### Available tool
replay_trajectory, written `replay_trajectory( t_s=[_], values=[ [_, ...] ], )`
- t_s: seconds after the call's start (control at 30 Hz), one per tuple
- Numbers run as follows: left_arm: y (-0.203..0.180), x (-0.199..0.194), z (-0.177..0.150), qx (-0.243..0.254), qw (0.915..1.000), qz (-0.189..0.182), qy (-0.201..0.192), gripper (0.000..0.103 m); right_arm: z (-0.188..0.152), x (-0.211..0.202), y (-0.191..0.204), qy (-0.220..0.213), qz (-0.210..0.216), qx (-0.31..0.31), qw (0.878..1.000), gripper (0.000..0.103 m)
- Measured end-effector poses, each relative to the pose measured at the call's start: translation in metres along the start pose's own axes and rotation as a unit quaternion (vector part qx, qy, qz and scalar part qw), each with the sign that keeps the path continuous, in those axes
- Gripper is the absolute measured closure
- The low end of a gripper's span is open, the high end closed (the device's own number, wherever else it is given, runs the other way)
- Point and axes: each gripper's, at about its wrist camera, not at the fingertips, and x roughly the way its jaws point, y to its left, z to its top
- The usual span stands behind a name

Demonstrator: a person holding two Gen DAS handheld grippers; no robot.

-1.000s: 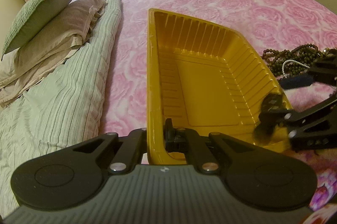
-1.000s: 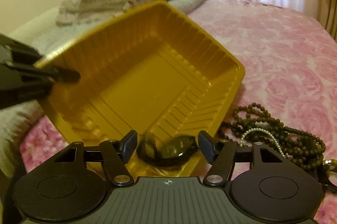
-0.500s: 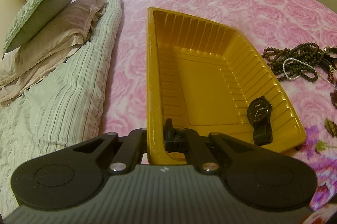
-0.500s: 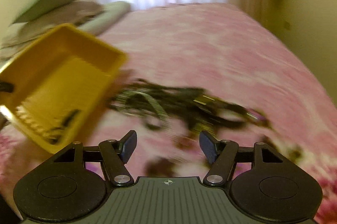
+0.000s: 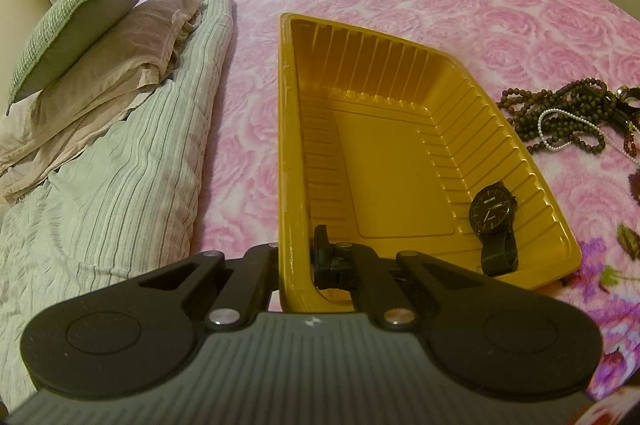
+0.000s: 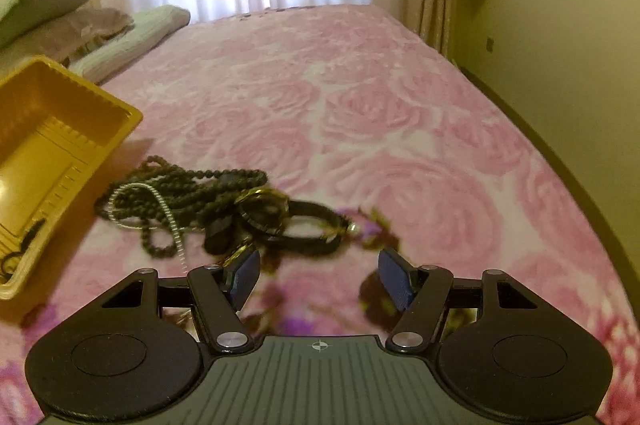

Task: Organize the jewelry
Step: 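Return the right tool to the jewelry and grasp the second black watch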

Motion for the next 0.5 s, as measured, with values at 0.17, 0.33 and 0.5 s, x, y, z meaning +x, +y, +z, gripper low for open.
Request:
replay_trajectory(
  t_s=[0.17, 0.33, 0.5],
  values=[
    [-0.001, -0.001, 0.001, 0.001, 1.0000, 0.002, 0.001, 0.101, 0.009, 0.011, -0.013, -0.002, 0.008, 0.019, 1.000, 0.037],
    [-0.001, -0.001, 0.001, 0.001, 1.0000, 0.002, 0.001, 0.101, 0.022, 0.023, -0.023, 0.009, -0.004, 0.021, 1.000, 0.040],
    [-0.001, -0.001, 0.001, 0.002, 1.0000, 0.003, 0.002, 0.101, 0.022, 0.030, -0.015, 0.028, -0.013, -0.048, 0.998, 0.051]
  ],
)
